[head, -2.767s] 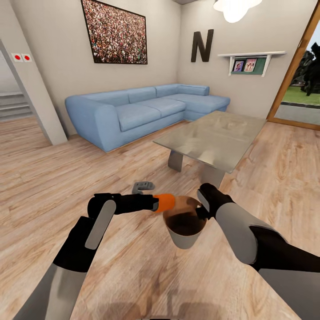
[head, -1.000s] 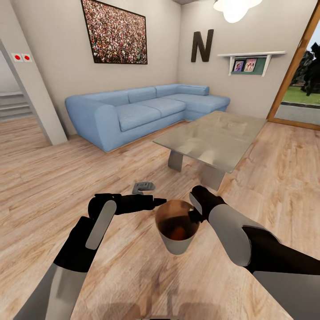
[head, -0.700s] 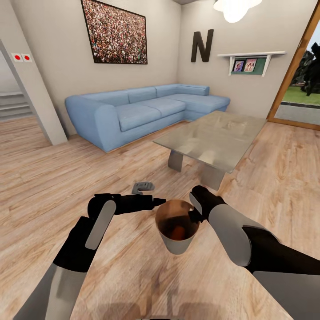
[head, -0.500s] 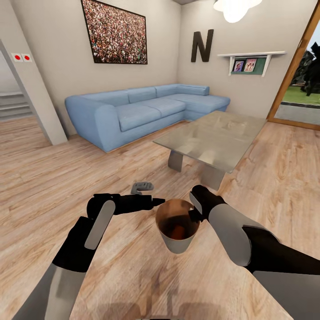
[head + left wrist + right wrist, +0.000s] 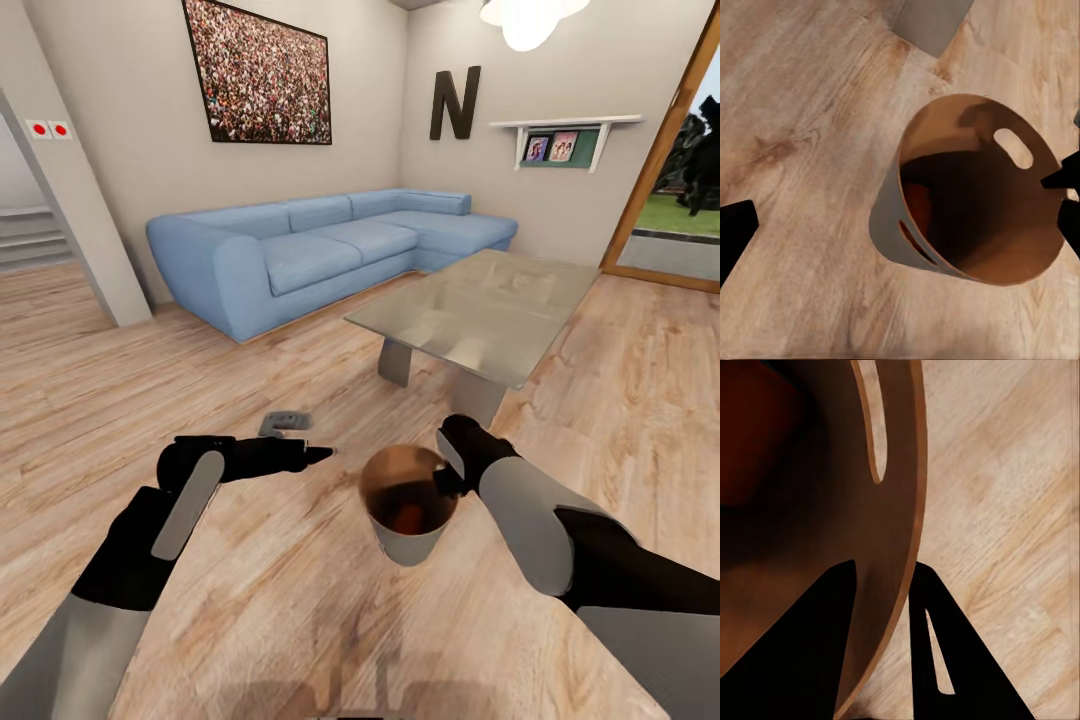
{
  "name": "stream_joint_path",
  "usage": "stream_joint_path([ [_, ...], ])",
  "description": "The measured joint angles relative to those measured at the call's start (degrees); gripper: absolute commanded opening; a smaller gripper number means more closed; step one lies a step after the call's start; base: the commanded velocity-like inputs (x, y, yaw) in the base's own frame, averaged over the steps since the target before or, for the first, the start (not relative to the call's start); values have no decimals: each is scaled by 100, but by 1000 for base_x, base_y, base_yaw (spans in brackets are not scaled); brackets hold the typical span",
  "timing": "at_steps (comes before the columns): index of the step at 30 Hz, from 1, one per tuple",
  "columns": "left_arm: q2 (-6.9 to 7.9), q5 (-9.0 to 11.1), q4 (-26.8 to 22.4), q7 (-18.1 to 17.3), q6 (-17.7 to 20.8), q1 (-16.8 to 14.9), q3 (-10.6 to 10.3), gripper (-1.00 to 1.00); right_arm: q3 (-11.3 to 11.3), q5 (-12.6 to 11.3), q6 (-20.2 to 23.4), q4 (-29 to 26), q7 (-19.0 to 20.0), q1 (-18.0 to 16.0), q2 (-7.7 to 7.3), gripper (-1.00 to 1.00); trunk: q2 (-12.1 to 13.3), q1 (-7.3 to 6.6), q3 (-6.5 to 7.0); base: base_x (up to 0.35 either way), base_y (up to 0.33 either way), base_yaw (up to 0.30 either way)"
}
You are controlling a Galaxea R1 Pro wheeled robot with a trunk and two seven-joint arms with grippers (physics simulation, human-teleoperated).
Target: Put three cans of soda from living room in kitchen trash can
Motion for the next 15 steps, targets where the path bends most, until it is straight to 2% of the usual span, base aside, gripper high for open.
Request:
stream_joint_path([
  [3,98,-68,17,38,-78,13,-9,100,45,104,11,-20,-3,2,-69,-100,0,0,0,0,0,0],
  [4,151,-238,23,105,-295,70,-19,100,17,44,5,-47,15,4,-127,-100,0,0,0,0,0,0],
  [5,177,-626,12,281,-786,247,-36,100,-29,-65,-6,-89,36,6,-215,-100,0,0,0,0,0,0],
  [7,181,-917,10,457,-1159,407,-46,100,2,-3,1,-109,37,6,-286,-100,0,0,0,0,0,0],
  [9,180,-1415,30,809,-1762,693,-59,100,-29,-27,-1,-137,52,6,-439,-100,0,0,0,0,0,0],
  [12,179,-1635,59,977,-2162,886,-64,100,1,92,14,-143,36,8,-549,-100,0,0,0,0,0,0],
  [15,178,-1776,163,1096,-2736,1070,-67,100,-64,-60,-3,-151,62,10,-667,-100,0,0,0,0,0,0],
])
